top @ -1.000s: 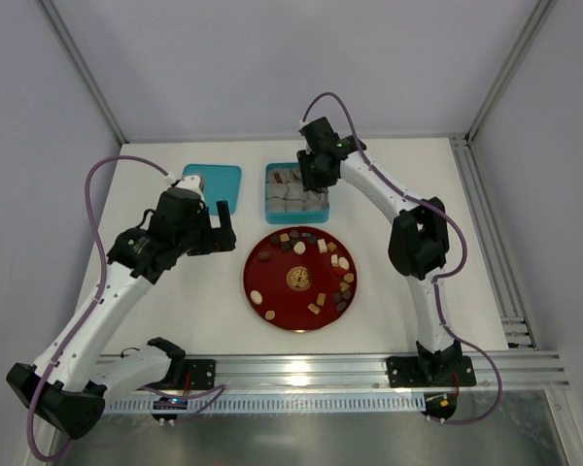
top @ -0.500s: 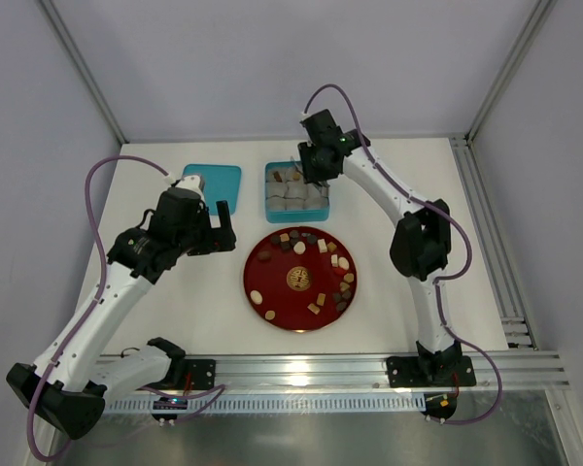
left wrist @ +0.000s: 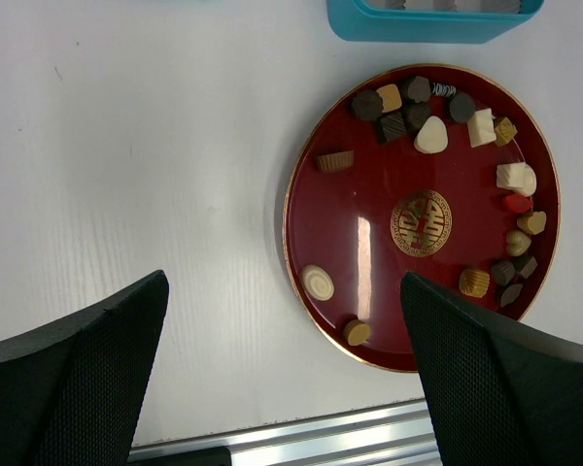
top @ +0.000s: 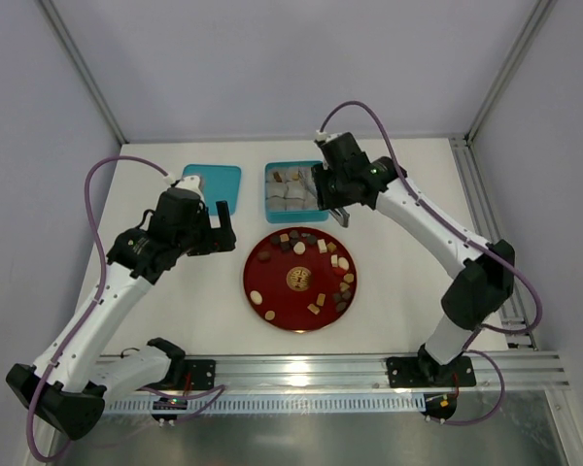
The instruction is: Pack the chocolate
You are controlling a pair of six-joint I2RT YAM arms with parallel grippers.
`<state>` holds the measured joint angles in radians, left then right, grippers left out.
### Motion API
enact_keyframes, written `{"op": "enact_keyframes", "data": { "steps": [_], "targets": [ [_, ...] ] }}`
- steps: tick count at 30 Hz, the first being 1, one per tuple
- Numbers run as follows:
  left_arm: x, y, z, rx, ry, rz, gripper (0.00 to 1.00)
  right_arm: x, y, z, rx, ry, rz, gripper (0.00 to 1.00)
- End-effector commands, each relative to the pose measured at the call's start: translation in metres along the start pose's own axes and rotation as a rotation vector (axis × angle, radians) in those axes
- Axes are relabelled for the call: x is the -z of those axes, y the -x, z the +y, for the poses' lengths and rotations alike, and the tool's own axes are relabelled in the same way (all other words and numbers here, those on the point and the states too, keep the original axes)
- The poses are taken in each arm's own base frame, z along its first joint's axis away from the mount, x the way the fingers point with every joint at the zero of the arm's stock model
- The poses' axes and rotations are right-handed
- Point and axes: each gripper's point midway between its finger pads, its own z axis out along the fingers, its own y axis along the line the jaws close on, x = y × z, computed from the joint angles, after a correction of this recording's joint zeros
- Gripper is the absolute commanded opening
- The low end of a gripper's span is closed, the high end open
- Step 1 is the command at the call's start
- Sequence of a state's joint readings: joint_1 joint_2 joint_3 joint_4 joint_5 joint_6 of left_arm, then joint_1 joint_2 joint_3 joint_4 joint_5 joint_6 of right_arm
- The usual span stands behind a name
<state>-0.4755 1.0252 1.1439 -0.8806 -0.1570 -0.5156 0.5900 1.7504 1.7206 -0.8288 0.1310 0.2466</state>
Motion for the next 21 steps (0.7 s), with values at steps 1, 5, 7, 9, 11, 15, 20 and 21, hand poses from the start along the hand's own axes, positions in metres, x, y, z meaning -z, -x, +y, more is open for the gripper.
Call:
{"op": "enact_keyframes", "data": {
  "steps": [1,5,7,9,11,15,20,21],
  "targets": [
    [0.007,0.012,-0.003,0.01,-0.017,-0.05,1.0,0.025,-0.018,0.01,-0.011,0.015,-0.031,0.44],
    [0.007,0.012,-0.003,0.013,-0.02,-0.048,1.0,0.047,-0.053,0.022,0.003,0.043,-0.021,0.44],
    [0.007,0.013,-0.003,0.012,-0.018,-0.051,1.0,0.056,-0.074,0.031,0.015,0.07,-0.003,0.45],
    [0.007,0.013,-0.004,0.012,-0.019,-0.051,1.0,0.058,-0.096,0.041,0.035,0.093,0.034,0.45],
    [0.007,0.014,-0.003,0.013,-0.016,-0.052,1.0,0.062,-0.108,0.044,0.036,0.1,0.049,0.45],
    [0.008,0.014,-0.003,0.016,-0.015,-0.053,1.0,0.059,-0.134,0.048,0.051,0.109,0.094,0.46],
    [0.009,0.014,-0.003,0.018,-0.014,-0.051,1.0,0.052,-0.147,0.049,0.059,0.106,0.119,0.48],
    [0.009,0.014,-0.003,0.019,-0.014,-0.05,1.0,0.05,-0.149,0.049,0.06,0.105,0.125,0.48]
  ]
}}
